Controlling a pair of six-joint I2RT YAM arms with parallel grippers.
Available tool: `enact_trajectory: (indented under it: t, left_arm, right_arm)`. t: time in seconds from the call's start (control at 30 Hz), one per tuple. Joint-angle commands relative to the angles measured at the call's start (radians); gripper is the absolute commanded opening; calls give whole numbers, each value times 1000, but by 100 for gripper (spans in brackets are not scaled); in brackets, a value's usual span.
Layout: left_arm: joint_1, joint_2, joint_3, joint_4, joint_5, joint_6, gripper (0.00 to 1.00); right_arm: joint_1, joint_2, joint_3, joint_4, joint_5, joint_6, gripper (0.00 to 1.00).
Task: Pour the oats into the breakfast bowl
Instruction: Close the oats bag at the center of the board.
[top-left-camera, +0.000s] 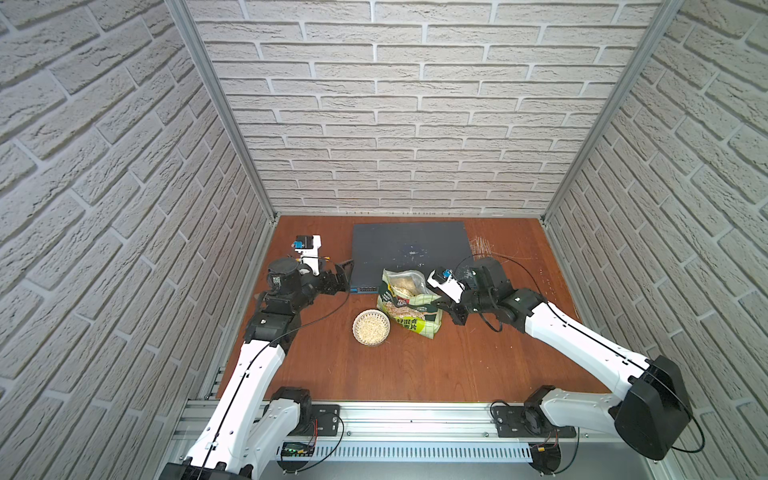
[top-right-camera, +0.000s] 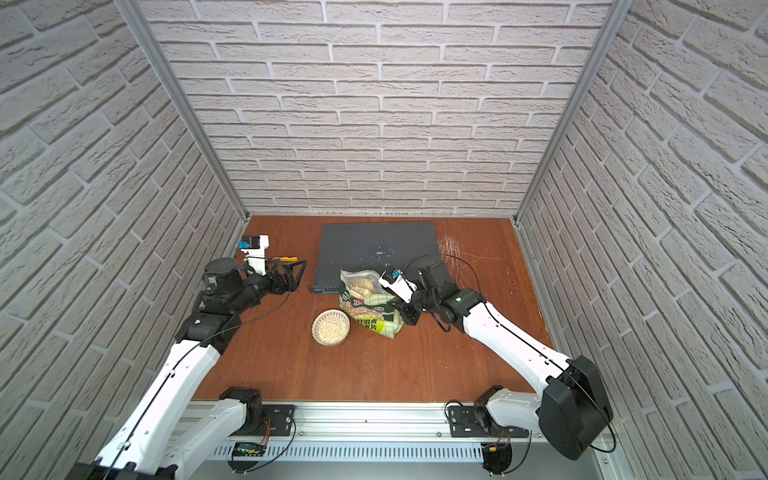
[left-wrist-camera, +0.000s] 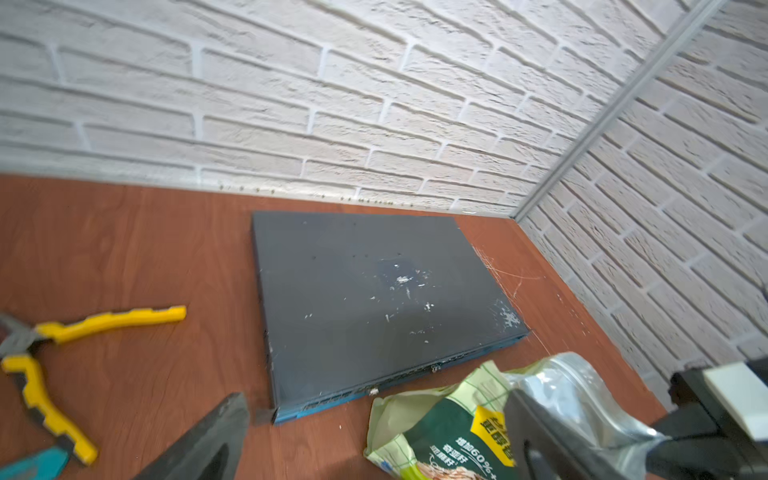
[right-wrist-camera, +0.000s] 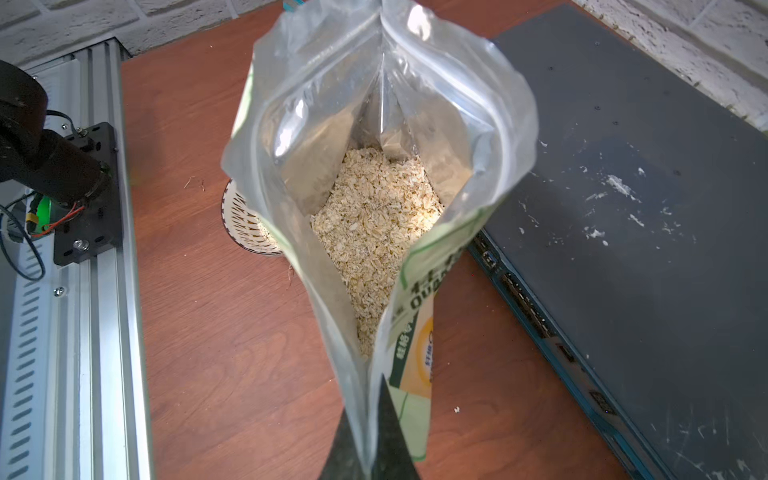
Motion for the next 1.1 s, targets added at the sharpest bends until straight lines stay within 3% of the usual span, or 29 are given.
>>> enact_trajectory:
  t: [0.0, 0.07, 0.2, 0.57, 0.8, 0.9, 1.07]
  left_arm:
    - [-49, 26, 0, 155, 187, 280, 98]
    - [-100, 47, -1, 136, 313, 486, 98]
    - [-250, 128, 52, -38, 369, 866, 98]
    - [-325, 484, 211, -87, 481, 1051, 98]
    - [-328, 639, 307, -125, 542, 1134, 88]
    - [-327, 681, 360, -195, 594, 1166, 68]
    - [-316, 693, 376, -235, 616, 1182, 7]
  right_arm:
    - [-28, -53, 58, -95, 21, -51, 4]
    - [-57, -84, 68, -149, 14, -69, 3]
    - [-101, -104, 85, -267, 10, -114, 4]
    - [-148, -123, 70, -303, -7, -161, 4]
    - [-151, -128, 63, -299, -4, -173, 4]
    - [-155, -123, 64, -306, 14, -174, 3]
    - [-188, -117, 70, -356, 49, -178, 4]
